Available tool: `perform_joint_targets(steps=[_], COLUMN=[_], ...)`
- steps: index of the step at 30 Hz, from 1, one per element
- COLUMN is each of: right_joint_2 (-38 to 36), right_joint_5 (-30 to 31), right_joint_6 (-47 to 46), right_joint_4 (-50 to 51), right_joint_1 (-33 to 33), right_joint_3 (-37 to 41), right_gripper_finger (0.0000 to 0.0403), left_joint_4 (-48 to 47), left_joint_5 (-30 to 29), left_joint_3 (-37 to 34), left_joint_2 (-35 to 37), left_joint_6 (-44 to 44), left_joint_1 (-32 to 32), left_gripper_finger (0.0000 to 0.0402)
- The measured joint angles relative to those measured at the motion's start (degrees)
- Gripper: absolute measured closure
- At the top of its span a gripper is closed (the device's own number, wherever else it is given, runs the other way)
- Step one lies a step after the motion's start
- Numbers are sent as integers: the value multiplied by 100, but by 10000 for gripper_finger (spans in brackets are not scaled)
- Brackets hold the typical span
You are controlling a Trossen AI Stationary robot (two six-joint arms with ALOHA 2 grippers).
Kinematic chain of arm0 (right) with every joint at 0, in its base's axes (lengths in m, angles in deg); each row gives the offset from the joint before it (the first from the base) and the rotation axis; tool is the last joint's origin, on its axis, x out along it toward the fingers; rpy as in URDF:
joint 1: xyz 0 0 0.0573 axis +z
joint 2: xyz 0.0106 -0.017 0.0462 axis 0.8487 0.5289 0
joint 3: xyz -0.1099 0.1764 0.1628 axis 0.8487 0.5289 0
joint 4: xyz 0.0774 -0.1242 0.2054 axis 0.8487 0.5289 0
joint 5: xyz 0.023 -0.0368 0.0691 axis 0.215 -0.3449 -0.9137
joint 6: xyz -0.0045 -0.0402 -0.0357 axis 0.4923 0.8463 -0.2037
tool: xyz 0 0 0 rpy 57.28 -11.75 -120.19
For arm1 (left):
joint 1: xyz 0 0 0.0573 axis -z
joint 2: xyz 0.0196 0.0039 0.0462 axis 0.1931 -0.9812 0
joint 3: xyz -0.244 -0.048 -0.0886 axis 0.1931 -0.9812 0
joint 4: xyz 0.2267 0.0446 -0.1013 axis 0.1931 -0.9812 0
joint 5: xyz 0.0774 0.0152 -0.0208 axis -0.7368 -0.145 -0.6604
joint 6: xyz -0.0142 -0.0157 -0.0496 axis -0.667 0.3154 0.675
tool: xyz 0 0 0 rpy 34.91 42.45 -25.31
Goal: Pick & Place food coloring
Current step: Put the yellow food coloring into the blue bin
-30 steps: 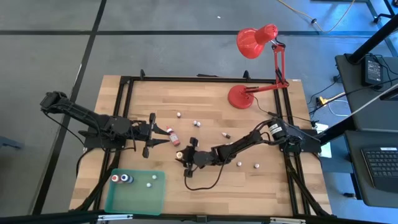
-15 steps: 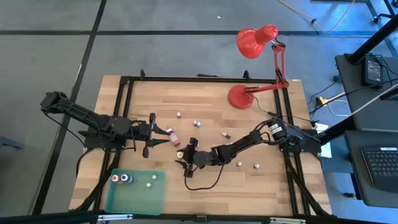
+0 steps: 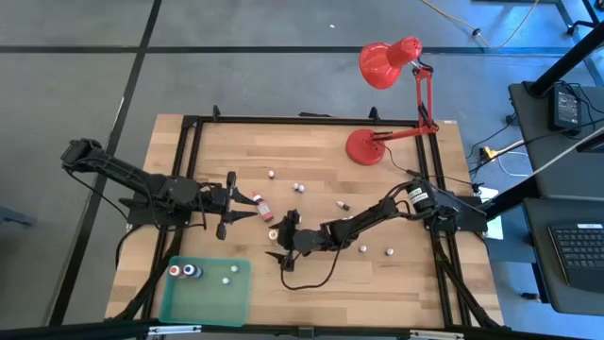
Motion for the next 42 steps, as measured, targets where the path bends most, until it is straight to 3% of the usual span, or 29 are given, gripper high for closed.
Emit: perform_joint_targets(steps=[23, 31, 42], right_joint_2=[-20, -756, -1861], right_joint_5=[1, 6, 109], right_joint_6=[-466, -804, -795], right_joint_4=[1202, 3139, 4836], right_joint_1=[105, 154, 691], right_joint_3=[0, 0, 3], right_gripper_finger=[13, 13, 13], left_joint_4=[-2, -26, -104], left_joint_5=[2, 2, 13], left_joint_3=[0, 0, 0], left_joint_2=[-2, 0, 0], left_joint_6=[2, 5, 207], left_joint_1=[0, 0, 0], left_gripper_finger=[285, 282, 282])
